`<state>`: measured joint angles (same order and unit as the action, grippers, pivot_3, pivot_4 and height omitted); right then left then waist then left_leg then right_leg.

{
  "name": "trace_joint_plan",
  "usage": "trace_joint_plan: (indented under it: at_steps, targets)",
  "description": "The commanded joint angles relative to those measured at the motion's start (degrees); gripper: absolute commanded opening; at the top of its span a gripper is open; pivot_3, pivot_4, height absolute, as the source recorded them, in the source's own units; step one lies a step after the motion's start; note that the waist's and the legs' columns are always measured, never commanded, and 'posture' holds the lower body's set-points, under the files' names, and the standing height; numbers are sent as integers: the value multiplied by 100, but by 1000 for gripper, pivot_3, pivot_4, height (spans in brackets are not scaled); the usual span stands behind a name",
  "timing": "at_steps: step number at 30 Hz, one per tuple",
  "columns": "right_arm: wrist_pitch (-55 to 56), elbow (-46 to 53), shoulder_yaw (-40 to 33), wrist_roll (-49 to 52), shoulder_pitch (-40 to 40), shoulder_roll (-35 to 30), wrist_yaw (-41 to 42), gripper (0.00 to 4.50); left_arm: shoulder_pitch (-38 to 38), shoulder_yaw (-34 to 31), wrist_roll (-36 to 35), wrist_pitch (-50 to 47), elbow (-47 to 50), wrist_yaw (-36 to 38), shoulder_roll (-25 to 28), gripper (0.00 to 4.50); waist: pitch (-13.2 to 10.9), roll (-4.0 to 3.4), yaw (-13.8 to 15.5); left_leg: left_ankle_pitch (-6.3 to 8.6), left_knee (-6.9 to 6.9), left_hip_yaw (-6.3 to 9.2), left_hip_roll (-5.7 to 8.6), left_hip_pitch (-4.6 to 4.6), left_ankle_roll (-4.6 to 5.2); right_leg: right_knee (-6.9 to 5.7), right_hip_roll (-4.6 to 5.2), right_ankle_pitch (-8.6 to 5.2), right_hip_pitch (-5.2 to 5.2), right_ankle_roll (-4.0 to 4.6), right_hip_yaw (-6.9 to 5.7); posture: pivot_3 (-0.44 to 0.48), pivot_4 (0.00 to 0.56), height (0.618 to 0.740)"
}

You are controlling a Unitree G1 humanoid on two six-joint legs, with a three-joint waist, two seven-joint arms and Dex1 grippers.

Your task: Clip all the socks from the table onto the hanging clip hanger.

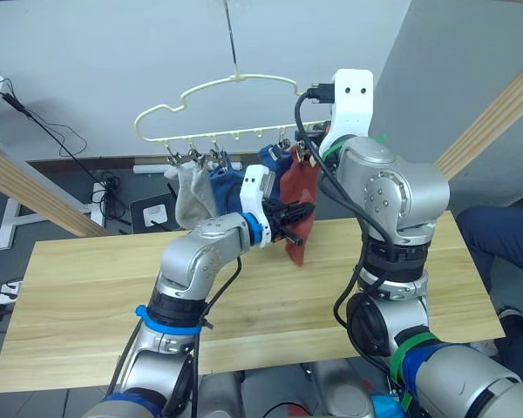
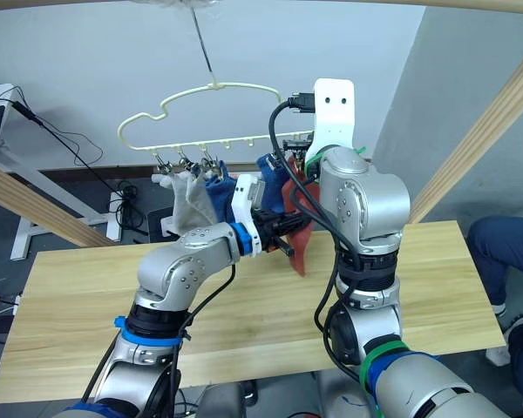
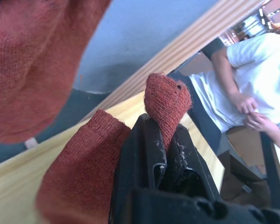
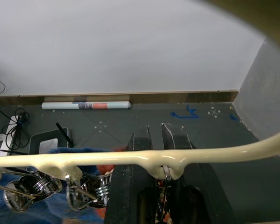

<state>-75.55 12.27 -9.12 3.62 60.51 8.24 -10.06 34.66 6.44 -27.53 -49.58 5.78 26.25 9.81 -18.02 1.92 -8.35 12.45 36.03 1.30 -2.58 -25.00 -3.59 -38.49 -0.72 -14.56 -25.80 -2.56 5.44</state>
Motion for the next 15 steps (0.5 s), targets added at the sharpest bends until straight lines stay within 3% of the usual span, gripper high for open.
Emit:
trace_joint_plan:
  at_steps: [1, 15]
  targets:
    - [-31, 98, -77, 23, 127, 91, -60, 18, 158, 84, 124, 271, -76, 20, -115, 59, 0, 0, 0, 0, 0, 0, 0, 0, 0, 0, 0, 0, 0, 0, 0, -237, 341, 740]
    - [-170, 134, -152, 36, 221, 148, -62, 18, 772, -111, 541, 1132, -1162, -51, -631, 59, 1, 0, -32, 0, 2, -4, 4, -2, 0, 0, 3, 0, 0, -1, 3, -270, 319, 740]
